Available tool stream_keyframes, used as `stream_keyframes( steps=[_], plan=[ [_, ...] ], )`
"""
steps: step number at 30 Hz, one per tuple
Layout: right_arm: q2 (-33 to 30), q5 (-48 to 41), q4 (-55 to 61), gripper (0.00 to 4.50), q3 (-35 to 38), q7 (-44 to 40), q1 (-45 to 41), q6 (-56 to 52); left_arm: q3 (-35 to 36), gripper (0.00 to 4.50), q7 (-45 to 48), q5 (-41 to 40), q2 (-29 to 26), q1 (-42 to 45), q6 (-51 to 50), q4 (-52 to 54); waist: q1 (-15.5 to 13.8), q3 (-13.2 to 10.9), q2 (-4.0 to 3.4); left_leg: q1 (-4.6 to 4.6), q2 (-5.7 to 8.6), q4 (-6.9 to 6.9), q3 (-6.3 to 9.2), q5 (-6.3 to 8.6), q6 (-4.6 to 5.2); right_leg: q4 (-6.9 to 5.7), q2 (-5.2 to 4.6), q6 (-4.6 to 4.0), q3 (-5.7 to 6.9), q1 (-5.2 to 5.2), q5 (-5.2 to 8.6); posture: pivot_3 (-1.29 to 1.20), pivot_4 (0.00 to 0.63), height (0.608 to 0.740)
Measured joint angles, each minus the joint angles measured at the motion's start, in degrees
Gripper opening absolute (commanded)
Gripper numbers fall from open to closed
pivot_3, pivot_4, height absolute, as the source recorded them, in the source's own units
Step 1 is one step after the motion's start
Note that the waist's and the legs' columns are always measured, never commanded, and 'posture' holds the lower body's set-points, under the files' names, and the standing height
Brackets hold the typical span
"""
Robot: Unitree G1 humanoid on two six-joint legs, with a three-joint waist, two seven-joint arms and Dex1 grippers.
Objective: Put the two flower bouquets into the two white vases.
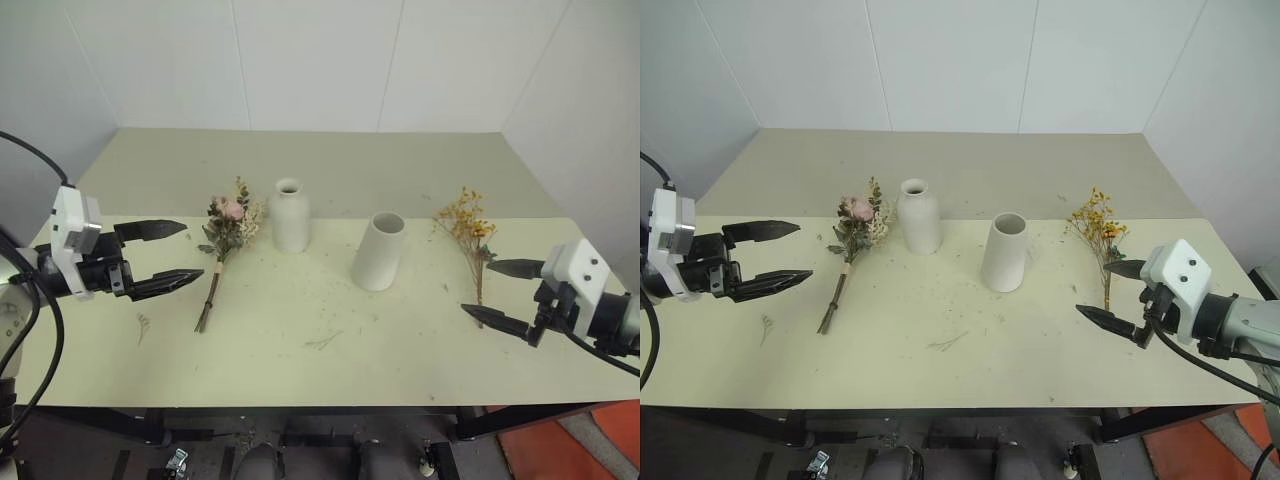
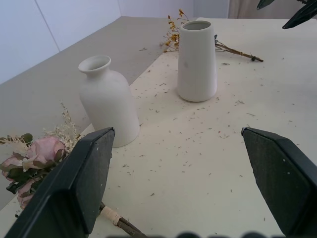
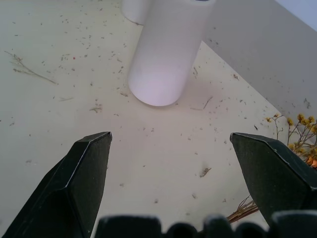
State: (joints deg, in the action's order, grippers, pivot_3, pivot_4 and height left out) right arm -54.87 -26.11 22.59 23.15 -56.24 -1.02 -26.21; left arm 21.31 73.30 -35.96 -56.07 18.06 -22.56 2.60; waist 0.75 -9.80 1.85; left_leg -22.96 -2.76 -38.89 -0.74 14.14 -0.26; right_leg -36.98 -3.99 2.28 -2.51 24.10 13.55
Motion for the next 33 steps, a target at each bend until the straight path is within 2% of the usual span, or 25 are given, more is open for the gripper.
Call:
stream_keyframes(
  steps=[9, 14, 17, 20, 23, 26, 29, 33],
  plan=[
    [-0.84, 0.01, -0.01, 4.5, 0.13, -0.49, -0.02, -0.32, 0.0, 4.46, 0.0, -0.02, 0.0, -0.46, -0.03, 0.12, 0.0, 0.0, 0.0, 0.0, 0.0, 0.0, 0.0, 0.0, 0.0, 0.01, 0.0, 0.0, 0.0, 0.0, 0.0, 0.0, 0.15, 0.74],
    [-0.72, 0.09, 0.06, 4.5, 0.05, 2.05, -0.74, -2.44, 0.0, 4.46, 0.02, -0.03, 0.0, -0.43, -0.02, 0.14, 0.01, 0.0, 0.0, -0.01, 0.0, 0.0, 0.0, 0.0, 0.0, 0.01, 0.0, 0.0, 0.0, 0.01, 0.0, 0.0, 0.15, 0.74],
    [-0.62, 2.87, -0.55, 4.5, -2.27, 8.84, -4.76, -7.97, -1.6, 4.46, 0.11, -0.01, 0.56, 1.76, 0.1, 0.03, 0.04, 0.0, 0.0, 0.02, 0.0, -0.02, -0.01, 0.0, 0.0, -0.01, 0.0, -0.01, -0.01, -0.02, -0.01, 0.0, 0.15, 0.74],
    [-0.52, 5.18, -2.23, 4.5, -6.77, 14.16, -9.55, -13.94, -5.83, 4.46, 0.26, 0.28, 3.71, 6.04, 0.51, -0.13, -0.18, 0.0, -0.01, 0.0, 0.02, -0.02, 0.0, -0.01, -0.01, -0.02, 0.0, -0.02, 0.0, -0.01, -0.01, 0.0, 0.15, 0.74],
    [0.61, 7.04, -5.56, 4.5, -13.04, 18.7, -17.75, -22.12, -12.25, 4.46, 0.08, 2.57, 8.4, 11.88, 1.47, -1.16, -0.15, 0.01, 0.0, -0.09, 0.04, -0.05, 0.01, -0.01, -0.01, 0.01, 0.0, -0.02, -0.01, 0.02, -0.03, 0.0, 0.15, 0.74],
    [4.39, 9.48, -14.86, 4.5, -17.98, 24.16, -27.97, -31.92, -18.28, 4.46, 0.41, 6.6, 12.34, 18.17, 3.96, -3.99, 0.03, 0.01, 0.0, -0.19, 0.06, -0.05, 0.01, -0.01, 0.0, 0.03, 0.0, -0.04, -0.01, 0.11, -0.04, 0.0, 0.15, 0.74],
    [7.87, 11.45, -24.06, 4.5, -19.6, 27.91, -33.1, -36.88, -22.02, 4.46, 1.43, 7.8, 16.43, 22.11, 5.71, -5.32, 0.01, 0.01, 0.0, -0.28, 0.05, -0.01, 0.02, -0.01, 0.01, 0.12, 0.01, -0.03, -0.01, 0.18, -0.04, 0.0, 0.15, 0.74],
    [9.56, 11.47, -29.5, 4.5, -19.62, 28.58, -35.09, -39.28, -22.64, 4.46, 2.39, 7.72, 18.02, 22.43, 6.05, -5.71, 0.41, 0.0, -0.02, -0.36, 0.04, 0.01, 0.01, 0.0, 0.02, 0.19, 0.0, -0.03, -0.04, 0.25, -0.04, 0.0, 0.15, 0.74]
  ],
)
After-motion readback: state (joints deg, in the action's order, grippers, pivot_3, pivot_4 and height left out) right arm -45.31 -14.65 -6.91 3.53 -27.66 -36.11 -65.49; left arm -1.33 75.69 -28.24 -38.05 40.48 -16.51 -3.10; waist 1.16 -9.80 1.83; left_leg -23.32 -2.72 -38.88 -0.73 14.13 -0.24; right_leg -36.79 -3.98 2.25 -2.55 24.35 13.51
